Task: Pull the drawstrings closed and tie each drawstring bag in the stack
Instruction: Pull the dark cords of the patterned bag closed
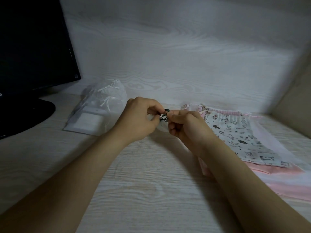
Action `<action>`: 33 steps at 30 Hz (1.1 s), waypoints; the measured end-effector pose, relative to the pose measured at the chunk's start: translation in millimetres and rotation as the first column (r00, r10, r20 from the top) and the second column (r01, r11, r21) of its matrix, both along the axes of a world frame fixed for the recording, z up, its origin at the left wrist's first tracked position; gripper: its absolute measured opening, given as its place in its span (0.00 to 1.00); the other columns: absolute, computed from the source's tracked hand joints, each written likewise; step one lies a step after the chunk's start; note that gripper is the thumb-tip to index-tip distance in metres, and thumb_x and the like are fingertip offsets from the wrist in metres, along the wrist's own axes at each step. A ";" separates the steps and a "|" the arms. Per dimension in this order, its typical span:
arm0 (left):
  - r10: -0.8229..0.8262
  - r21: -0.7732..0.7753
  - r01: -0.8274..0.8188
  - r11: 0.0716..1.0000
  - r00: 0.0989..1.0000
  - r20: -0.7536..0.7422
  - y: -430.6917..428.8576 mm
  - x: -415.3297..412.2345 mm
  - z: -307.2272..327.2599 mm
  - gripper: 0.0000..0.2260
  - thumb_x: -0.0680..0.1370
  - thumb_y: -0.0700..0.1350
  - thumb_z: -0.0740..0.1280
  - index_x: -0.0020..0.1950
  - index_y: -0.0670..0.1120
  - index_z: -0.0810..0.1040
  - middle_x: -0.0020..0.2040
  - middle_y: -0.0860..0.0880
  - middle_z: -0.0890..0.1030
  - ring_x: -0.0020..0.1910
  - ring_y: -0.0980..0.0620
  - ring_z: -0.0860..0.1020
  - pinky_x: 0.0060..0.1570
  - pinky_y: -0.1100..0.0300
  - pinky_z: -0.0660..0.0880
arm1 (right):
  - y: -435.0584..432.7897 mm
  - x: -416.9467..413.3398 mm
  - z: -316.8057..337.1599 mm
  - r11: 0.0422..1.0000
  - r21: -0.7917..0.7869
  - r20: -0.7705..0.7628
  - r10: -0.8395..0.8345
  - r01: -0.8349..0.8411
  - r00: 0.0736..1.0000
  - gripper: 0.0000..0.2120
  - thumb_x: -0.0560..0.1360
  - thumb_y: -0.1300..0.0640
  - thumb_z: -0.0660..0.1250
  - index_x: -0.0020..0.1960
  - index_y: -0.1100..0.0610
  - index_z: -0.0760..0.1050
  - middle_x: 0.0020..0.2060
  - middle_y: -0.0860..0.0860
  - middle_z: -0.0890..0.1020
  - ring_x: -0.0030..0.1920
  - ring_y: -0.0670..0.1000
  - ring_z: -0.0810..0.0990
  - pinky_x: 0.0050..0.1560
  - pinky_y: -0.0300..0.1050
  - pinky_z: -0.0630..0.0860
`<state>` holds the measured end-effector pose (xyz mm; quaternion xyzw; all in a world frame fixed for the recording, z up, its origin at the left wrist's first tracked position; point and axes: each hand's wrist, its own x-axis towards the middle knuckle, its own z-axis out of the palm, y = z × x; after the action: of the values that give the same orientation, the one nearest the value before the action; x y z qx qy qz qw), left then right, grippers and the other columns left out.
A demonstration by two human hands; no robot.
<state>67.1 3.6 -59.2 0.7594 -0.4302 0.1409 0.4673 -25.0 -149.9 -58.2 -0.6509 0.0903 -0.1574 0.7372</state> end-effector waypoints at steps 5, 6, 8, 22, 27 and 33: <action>-0.036 0.001 0.036 0.999 0.999 -0.017 1.3 -1.0 1.2 0.04 0.75 0.45 0.79 0.49 0.50 0.90 0.45 0.57 0.88 0.49 0.60 0.85 0.62 0.55 0.80 | -1.1 0.3 -1.2 0.999 -0.026 0.031 -0.023 0.024 0.999 0.11 0.79 0.70 0.64 0.43 0.64 0.83 0.39 0.57 0.74 0.35 0.49 0.70 0.38 0.44 0.67; -0.038 -0.008 0.038 0.999 0.999 -0.012 1.1 -0.8 1.2 0.03 0.76 0.44 0.79 0.48 0.50 0.89 0.46 0.57 0.87 0.50 0.60 0.85 0.61 0.55 0.81 | -1.2 0.3 -1.3 0.999 -0.032 0.036 -0.031 0.032 0.999 0.12 0.79 0.70 0.64 0.40 0.62 0.83 0.38 0.57 0.74 0.35 0.49 0.70 0.38 0.44 0.67; -0.027 -0.022 0.028 0.999 1.000 0.007 -0.1 -1.4 1.4 0.02 0.76 0.43 0.77 0.45 0.50 0.87 0.49 0.56 0.85 0.52 0.58 0.83 0.60 0.56 0.80 | -1.1 0.7 -1.4 0.998 -0.043 0.042 -0.052 0.054 0.998 0.14 0.79 0.70 0.66 0.38 0.60 0.82 0.36 0.57 0.74 0.34 0.50 0.71 0.37 0.44 0.68; -0.468 -0.571 0.021 0.820 0.598 -0.650 5.2 -3.8 26.8 0.15 0.80 0.36 0.63 0.33 0.43 0.75 0.32 0.44 0.77 0.38 0.45 0.84 0.57 0.47 0.83 | -3.7 2.3 -5.0 0.973 -0.158 0.031 -0.163 0.166 0.986 0.07 0.78 0.65 0.72 0.42 0.61 0.84 0.30 0.51 0.78 0.35 0.48 0.75 0.41 0.44 0.73; -0.287 -0.388 -0.084 0.918 0.535 -0.795 1.3 -2.4 24.7 0.10 0.82 0.42 0.64 0.42 0.47 0.68 0.27 0.52 0.61 0.25 0.52 0.61 0.40 0.51 0.77 | -3.2 -0.2 -6.8 0.943 -0.292 0.061 -0.151 0.162 0.987 0.03 0.77 0.64 0.74 0.49 0.63 0.86 0.32 0.52 0.82 0.37 0.50 0.79 0.41 0.42 0.77; 0.190 0.153 -0.115 0.981 0.681 -0.708 3.6 -1.2 15.0 0.10 0.76 0.50 0.66 0.42 0.43 0.78 0.28 0.48 0.70 0.22 0.50 0.65 0.35 0.55 0.66 | -1.4 0.8 -7.0 0.927 -0.347 0.061 -0.129 0.142 0.990 0.03 0.77 0.65 0.73 0.49 0.63 0.86 0.32 0.51 0.82 0.37 0.50 0.79 0.39 0.40 0.76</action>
<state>65.8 7.2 -44.1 0.8086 -0.1547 -0.1497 0.5476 -24.2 -151.3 -65.3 -0.7610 0.0920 -0.2336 0.5982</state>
